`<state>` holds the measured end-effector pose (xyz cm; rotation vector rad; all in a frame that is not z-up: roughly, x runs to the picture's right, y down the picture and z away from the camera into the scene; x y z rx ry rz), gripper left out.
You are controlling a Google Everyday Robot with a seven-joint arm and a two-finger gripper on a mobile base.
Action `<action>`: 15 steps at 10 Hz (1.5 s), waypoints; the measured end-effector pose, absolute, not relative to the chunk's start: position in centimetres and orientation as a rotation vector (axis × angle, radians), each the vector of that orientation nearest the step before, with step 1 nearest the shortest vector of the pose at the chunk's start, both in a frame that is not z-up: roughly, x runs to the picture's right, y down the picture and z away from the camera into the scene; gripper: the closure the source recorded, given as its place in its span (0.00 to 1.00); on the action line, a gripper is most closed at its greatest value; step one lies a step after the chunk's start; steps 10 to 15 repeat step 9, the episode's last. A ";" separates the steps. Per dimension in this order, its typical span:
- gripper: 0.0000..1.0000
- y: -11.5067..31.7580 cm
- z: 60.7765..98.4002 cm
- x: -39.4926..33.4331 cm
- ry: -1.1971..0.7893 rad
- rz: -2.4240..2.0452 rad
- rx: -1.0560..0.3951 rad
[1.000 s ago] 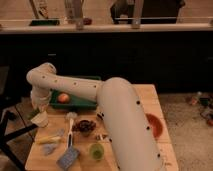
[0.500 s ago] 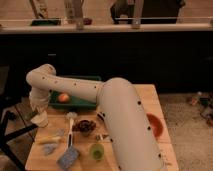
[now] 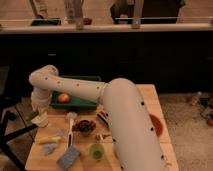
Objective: Place pepper in paper cup
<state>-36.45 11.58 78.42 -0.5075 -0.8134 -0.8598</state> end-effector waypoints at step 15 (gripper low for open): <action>0.20 11.5 78.7 -36.2 -0.823 -0.846 -0.513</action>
